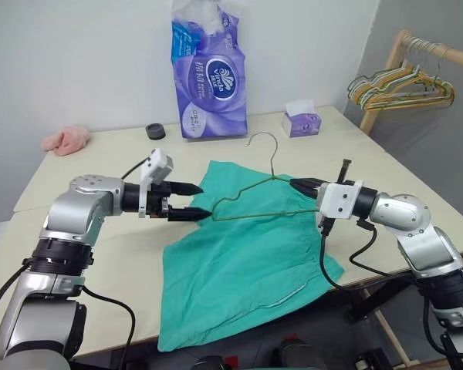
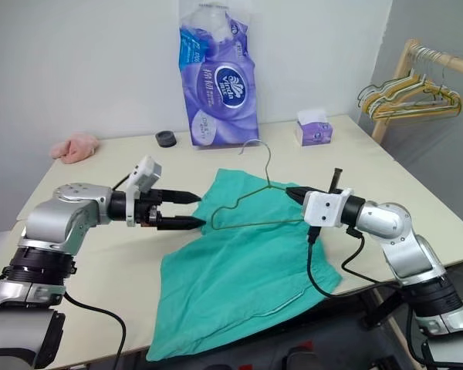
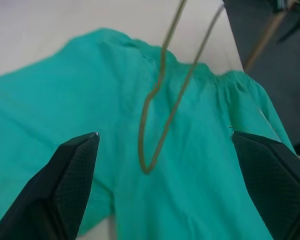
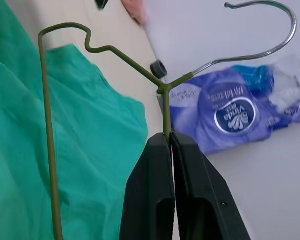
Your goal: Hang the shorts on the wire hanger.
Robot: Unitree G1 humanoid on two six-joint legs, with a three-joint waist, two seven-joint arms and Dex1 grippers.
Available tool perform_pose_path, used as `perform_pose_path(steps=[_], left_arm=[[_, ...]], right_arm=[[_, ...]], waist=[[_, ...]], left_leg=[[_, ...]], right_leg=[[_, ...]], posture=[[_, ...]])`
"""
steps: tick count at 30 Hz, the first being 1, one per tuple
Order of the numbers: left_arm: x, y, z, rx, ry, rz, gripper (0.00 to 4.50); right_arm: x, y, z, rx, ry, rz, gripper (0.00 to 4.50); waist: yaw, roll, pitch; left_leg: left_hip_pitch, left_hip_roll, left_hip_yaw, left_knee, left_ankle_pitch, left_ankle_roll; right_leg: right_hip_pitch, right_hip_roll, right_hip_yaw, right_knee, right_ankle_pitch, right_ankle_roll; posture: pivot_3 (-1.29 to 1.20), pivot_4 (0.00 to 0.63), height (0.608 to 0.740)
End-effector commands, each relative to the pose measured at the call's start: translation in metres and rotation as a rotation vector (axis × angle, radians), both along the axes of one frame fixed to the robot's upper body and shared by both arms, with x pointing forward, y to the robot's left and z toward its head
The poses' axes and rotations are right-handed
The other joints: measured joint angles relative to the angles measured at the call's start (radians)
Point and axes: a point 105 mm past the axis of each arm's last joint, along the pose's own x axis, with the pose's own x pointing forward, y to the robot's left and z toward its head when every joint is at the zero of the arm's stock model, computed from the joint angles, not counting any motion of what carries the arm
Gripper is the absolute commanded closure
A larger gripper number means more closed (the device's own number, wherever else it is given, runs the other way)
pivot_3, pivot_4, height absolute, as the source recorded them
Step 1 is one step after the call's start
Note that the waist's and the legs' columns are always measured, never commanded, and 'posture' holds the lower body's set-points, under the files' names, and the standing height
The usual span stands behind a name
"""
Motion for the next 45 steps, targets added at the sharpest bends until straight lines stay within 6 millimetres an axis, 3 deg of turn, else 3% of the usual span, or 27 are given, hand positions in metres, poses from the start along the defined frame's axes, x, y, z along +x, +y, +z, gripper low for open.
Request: perform_pose_path(steps=[1, 4, 10, 13, 25, 33, 37, 43, 45], left_arm=[[-0.012, -0.006, 0.0, 0.024, 0.0, -0.077, 0.03], [-0.021, -0.008, -0.011, 0.061, 0.032, -0.122, 0.03], [-0.014, -0.01, -0.018, 0.081, 0.017, -0.105, 0.03], [-0.015, -0.012, -0.021, 0.07, 0.041, -0.111, 0.64], [-0.026, -0.02, -0.031, 0.068, 0.071, -0.163, 4.42], [-0.025, -0.021, -0.034, 0.056, 0.074, -0.147, 4.47], [-0.024, -0.02, -0.035, 0.056, 0.071, -0.126, 4.5], [-0.017, -0.018, -0.038, 0.09, 0.011, -0.092, 4.5], [-0.023, -0.019, -0.04, 0.147, -0.035, -0.138, 4.5]], right_arm=[[-0.008, 0.011, 0.02, 0.01, -0.077, 0.067, 4.5], [-0.012, 0.018, 0.023, 0.009, -0.089, 0.102, 4.5], [-0.018, 0.025, 0.025, 0.026, -0.084, 0.129, 4.5], [-0.02, 0.026, 0.026, 0.039, -0.077, 0.138, 4.5], [-0.028, 0.03, 0.032, 0.084, -0.058, 0.175, 4.5], [-0.038, 0.03, 0.019, 0.017, -0.016, 0.207, 4.5], [-0.038, 0.024, 0.014, -0.022, 0.023, 0.19, 3.54], [-0.038, 0.004, 0.001, -0.084, 0.145, 0.118, 1.47], [-0.033, -0.015, -0.003, -0.056, 0.304, 0.003, 0.8]], waist=[[0.0, 0.0, 0.0], [0.0, 0.0, 0.0], [0.009, 0.0, 0.0], [0.013, 0.0, 0.0], [0.015, 0.0, 0.0], [0.015, 0.0, 0.0], [0.016, 0.0, 0.0], [0.018, 0.0, 0.0], [0.018, 0.001, 0.001]], left_leg=[[0.0, 0.0, 0.0, 0.0, 0.0, 0.0], [0.0, 0.0, 0.0, 0.0, 0.0, 0.0], [0.0, 0.0, 0.0, 0.0, 0.0, 0.0], [0.0, 0.0, 0.0, 0.0, 0.0, 0.0], [0.0, 0.0, 0.0, 0.0, 0.0, 0.0], [0.0, 0.0, 0.0, 0.0, 0.0, 0.0], [0.0, 0.0, 0.0, 0.0, 0.0, 0.0], [0.0, 0.0, 0.0, 0.0, 0.0, 0.0], [0.0, 0.0, 0.0, 0.0, 0.0, 0.0]], right_leg=[[0.0, 0.0, 0.0, 0.0, 0.0, 0.0], [-0.001, 0.0, 0.0, 0.0, 0.0, 0.0], [-0.001, 0.0, 0.0, 0.0, 0.0, 0.0], [-0.001, 0.0, 0.0, 0.0, 0.0, 0.0], [-0.001, 0.0, 0.0, 0.0, 0.0, 0.0], [-0.001, 0.0, 0.0, 0.0, 0.0, 0.0], [-0.001, 0.0, 0.0, 0.0, 0.0, 0.0], [0.0, 0.0, 0.0, 0.0, 0.0, 0.0], [0.0, 0.0, 0.0, 0.0, 0.0, 0.0]], posture=[[-0.15, 0.0, 0.74], [-0.15, 0.0, 0.74], [-0.15, 0.0, 0.74], [-0.15, 0.0, 0.74], [-0.16, 0.0, 0.74], [-0.16, 0.0, 0.74], [-0.17, 0.0, 0.74], [-0.17, 0.003, 0.74], [-0.17, 0.003, 0.74]])
